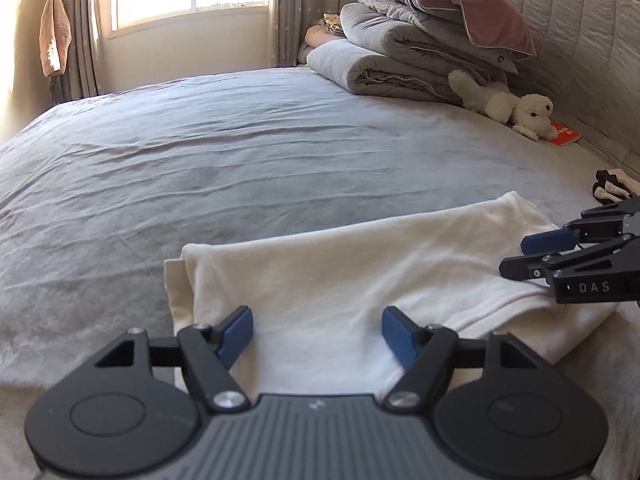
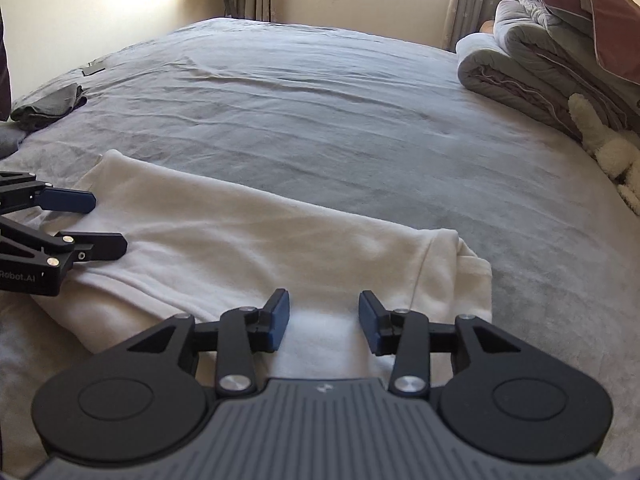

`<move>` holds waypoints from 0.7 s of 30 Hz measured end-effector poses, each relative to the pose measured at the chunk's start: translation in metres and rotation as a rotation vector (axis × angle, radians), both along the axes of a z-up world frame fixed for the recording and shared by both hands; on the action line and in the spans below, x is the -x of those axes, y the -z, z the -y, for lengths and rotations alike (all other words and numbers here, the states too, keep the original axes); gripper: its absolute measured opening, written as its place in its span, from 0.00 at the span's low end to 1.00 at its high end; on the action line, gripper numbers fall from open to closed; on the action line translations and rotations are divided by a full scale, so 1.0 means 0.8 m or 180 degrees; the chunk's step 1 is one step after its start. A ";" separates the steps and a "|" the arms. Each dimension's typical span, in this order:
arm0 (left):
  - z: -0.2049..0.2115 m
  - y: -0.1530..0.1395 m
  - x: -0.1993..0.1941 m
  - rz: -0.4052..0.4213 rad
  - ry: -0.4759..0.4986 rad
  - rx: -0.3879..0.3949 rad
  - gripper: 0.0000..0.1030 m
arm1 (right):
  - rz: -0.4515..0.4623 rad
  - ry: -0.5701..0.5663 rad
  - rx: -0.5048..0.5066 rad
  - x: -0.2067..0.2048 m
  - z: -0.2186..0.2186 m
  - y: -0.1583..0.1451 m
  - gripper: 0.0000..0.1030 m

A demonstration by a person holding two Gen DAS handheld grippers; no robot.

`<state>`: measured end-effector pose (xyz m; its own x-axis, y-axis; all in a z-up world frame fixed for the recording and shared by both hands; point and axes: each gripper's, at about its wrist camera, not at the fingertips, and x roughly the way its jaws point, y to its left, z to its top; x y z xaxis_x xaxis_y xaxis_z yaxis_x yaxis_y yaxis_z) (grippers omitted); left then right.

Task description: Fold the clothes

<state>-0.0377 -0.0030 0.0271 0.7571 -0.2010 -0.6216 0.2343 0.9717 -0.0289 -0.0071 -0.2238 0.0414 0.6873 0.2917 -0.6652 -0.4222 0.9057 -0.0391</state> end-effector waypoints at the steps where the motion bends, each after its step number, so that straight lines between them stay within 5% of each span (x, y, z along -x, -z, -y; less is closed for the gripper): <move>1: 0.001 -0.002 0.001 0.0004 -0.0002 -0.0002 0.71 | 0.0004 -0.0004 0.0009 0.000 -0.001 0.000 0.42; 12: 0.026 -0.004 0.018 0.0196 0.0138 -0.0280 0.71 | 0.0027 -0.0050 0.0083 0.004 -0.008 0.003 0.47; 21: 0.021 0.004 0.011 0.0037 0.0047 -0.0130 0.73 | 0.0003 -0.0082 0.0090 0.005 -0.013 0.005 0.51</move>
